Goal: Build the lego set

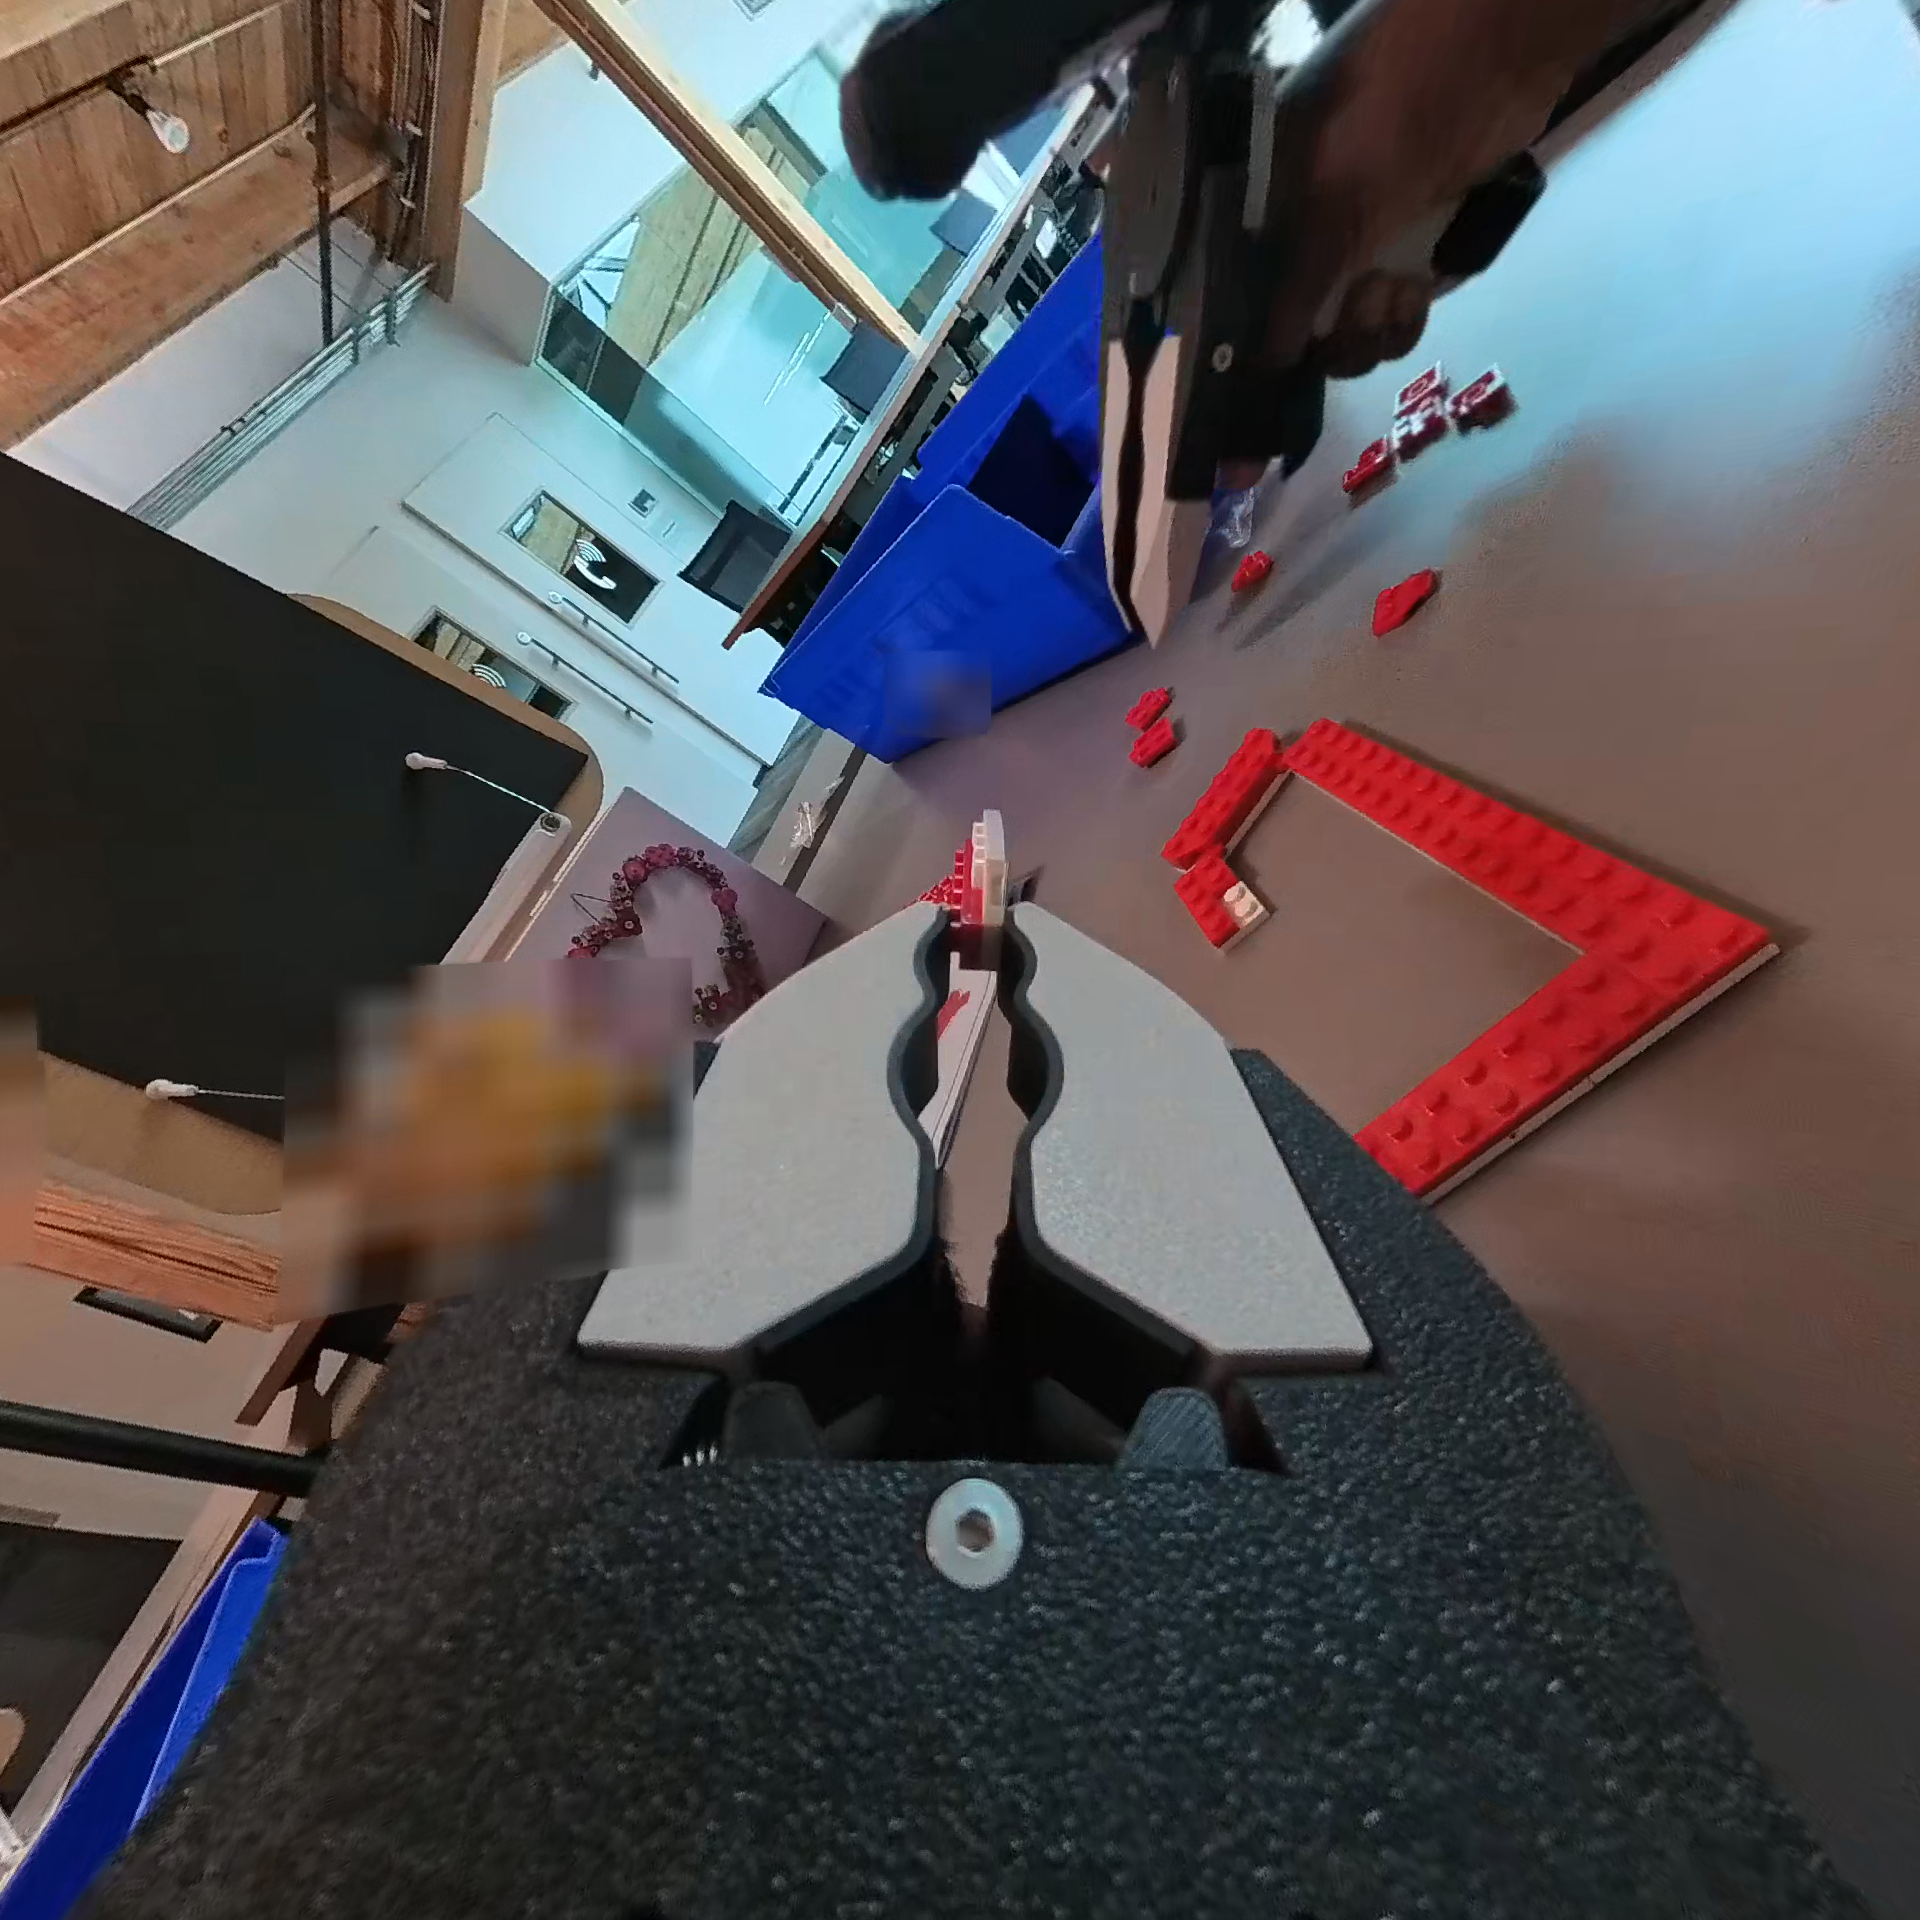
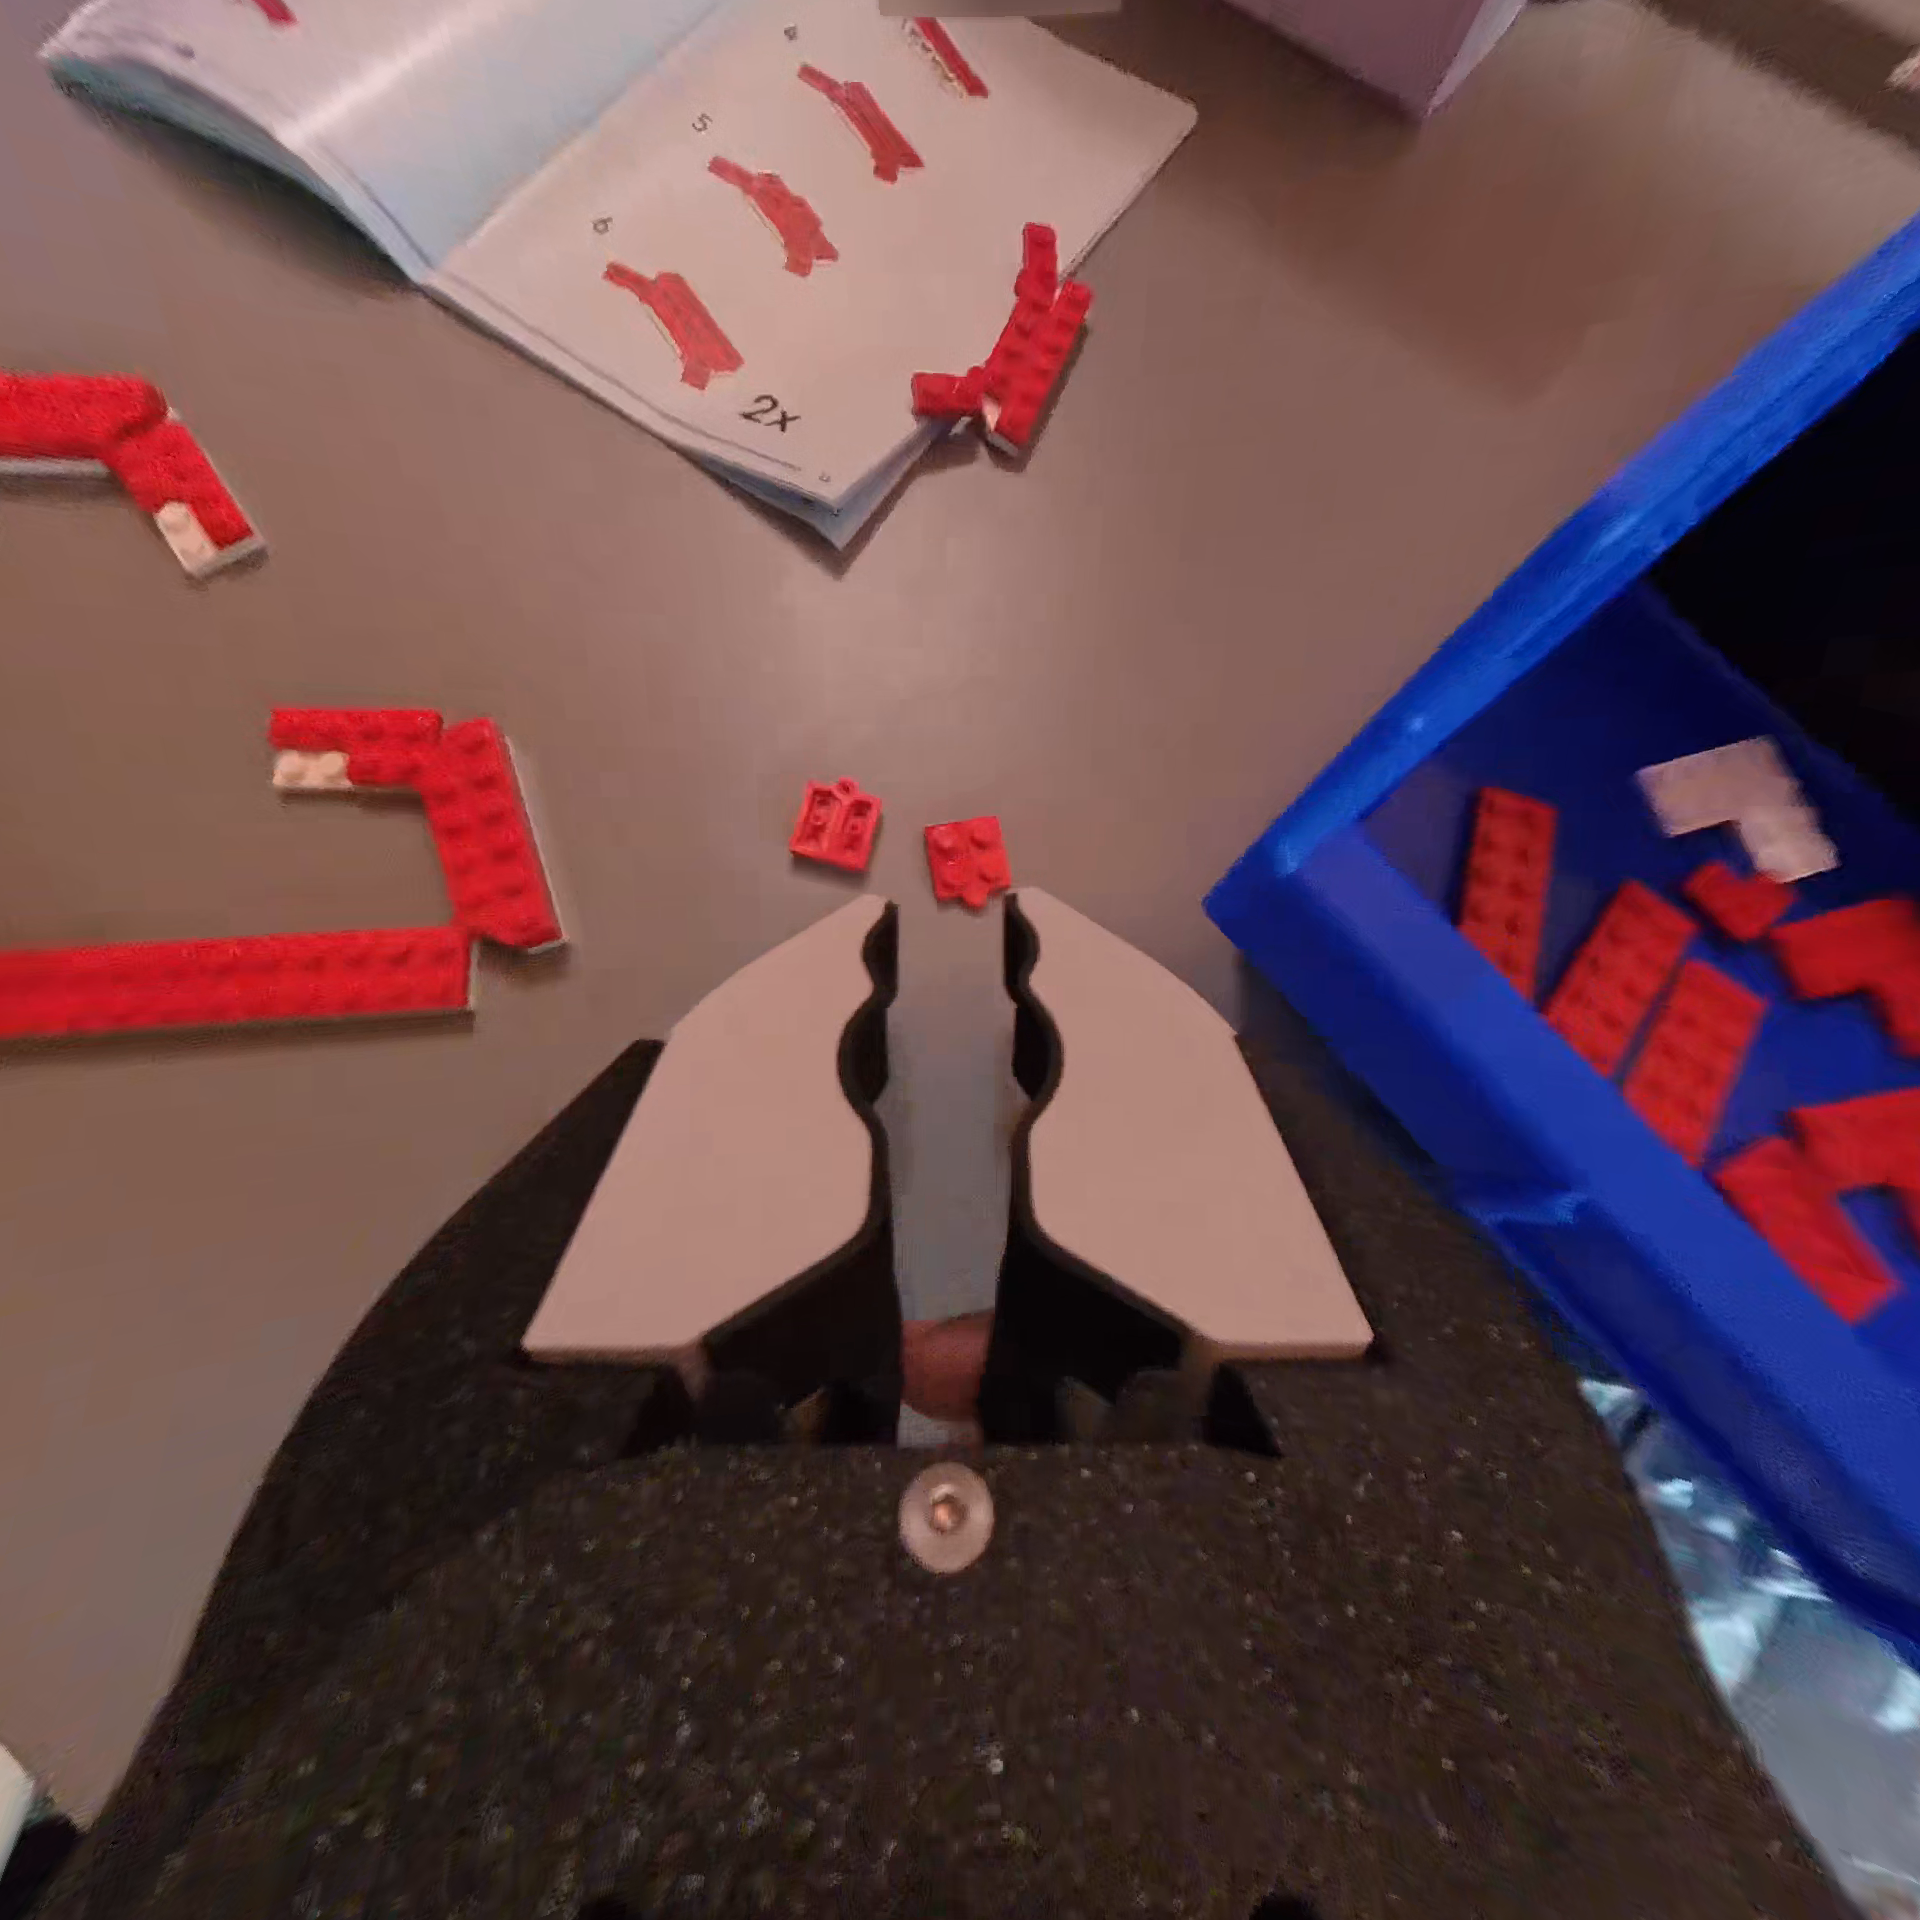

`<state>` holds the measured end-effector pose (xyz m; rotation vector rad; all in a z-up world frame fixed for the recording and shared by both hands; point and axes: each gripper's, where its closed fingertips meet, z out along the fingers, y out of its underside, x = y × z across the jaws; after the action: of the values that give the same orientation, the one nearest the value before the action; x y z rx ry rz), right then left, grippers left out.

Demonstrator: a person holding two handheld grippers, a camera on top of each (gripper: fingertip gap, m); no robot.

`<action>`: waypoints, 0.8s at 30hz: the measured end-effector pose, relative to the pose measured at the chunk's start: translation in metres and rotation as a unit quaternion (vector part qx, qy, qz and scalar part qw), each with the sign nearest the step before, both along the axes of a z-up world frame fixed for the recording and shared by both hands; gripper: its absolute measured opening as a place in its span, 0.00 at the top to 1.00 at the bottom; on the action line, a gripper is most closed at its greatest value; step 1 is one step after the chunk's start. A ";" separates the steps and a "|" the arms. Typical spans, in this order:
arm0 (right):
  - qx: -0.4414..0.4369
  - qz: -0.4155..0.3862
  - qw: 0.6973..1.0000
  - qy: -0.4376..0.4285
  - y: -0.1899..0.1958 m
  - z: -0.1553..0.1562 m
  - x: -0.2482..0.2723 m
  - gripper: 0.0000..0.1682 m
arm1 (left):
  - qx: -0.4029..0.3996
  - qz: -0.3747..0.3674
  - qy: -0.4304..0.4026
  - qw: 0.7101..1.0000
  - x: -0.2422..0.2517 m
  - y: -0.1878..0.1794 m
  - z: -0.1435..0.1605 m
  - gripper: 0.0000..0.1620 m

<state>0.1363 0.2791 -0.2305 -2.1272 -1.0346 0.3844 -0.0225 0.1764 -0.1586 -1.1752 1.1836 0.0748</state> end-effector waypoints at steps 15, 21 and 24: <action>-0.003 0.041 0.999 0.010 0.004 -0.011 -0.014 0.91 | -0.002 0.018 0.015 1.000 -0.004 0.005 -0.004 0.95; 0.024 0.049 0.998 0.008 -0.023 0.010 -0.011 0.91 | -0.004 0.071 0.000 0.997 -0.018 0.016 -0.001 0.95; 0.028 0.091 0.995 0.030 -0.050 0.018 -0.021 0.91 | 0.005 0.095 0.006 0.995 -0.024 0.020 0.000 0.95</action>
<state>0.1150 0.2293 -0.2123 -1.9651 -1.1951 0.4982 -0.0469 0.1968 -0.1590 -1.2781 1.0783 0.2326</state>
